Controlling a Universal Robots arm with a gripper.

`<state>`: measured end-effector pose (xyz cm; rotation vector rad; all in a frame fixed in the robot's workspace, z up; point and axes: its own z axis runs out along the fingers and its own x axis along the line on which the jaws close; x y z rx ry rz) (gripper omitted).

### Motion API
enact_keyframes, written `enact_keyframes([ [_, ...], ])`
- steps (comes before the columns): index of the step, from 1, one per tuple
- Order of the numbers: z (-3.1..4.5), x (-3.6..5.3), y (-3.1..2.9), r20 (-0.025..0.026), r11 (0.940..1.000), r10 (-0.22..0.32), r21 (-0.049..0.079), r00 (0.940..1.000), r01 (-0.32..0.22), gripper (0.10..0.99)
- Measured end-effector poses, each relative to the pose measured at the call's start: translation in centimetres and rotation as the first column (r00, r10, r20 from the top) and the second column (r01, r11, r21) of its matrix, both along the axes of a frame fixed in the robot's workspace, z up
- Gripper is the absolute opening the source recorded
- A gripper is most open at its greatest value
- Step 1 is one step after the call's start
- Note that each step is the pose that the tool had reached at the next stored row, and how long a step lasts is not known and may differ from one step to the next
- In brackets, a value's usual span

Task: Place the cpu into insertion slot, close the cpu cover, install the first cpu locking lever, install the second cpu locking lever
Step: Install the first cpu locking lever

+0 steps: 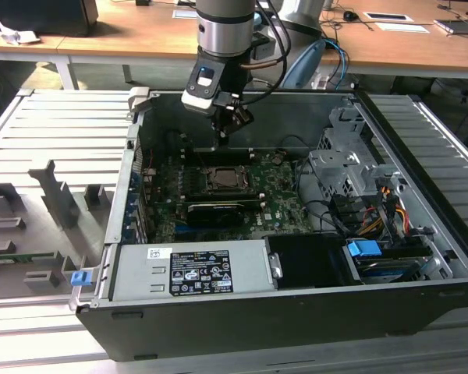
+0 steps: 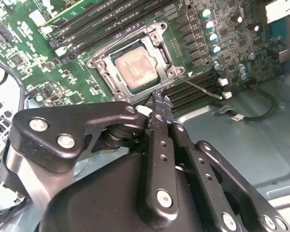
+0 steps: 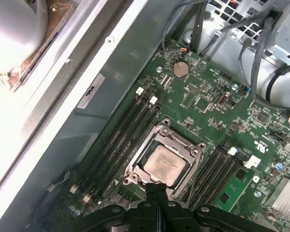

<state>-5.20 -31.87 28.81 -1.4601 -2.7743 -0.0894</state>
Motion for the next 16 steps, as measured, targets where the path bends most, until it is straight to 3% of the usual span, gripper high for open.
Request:
enact_keyframes([
  [6, 0.0, 0.0, 0.0, -0.0001, 0.997, 0.078, 0.0, 0.997, -0.078, 0.106],
  [8, -0.04, 0.0, 0.0, 0.0, 0.9882, 0.153, 0.0, 0.9882, -0.153, 0.106],
  [12, -0.11, 0.0, 0.0, 0.0, 0.9716, 0.237, 0.0, 0.9716, -0.237, 0.106],
  [15, -0.17, 0.0, 0.0, 0.0001, 0.9507, 0.31, 0.0, 0.9507, -0.31, 0.106],
  [16, -0.22, 0.0, 0.0, 0.0, 0.9388, 0.345, 0.0, 0.9388, -0.345, 0.106],
])
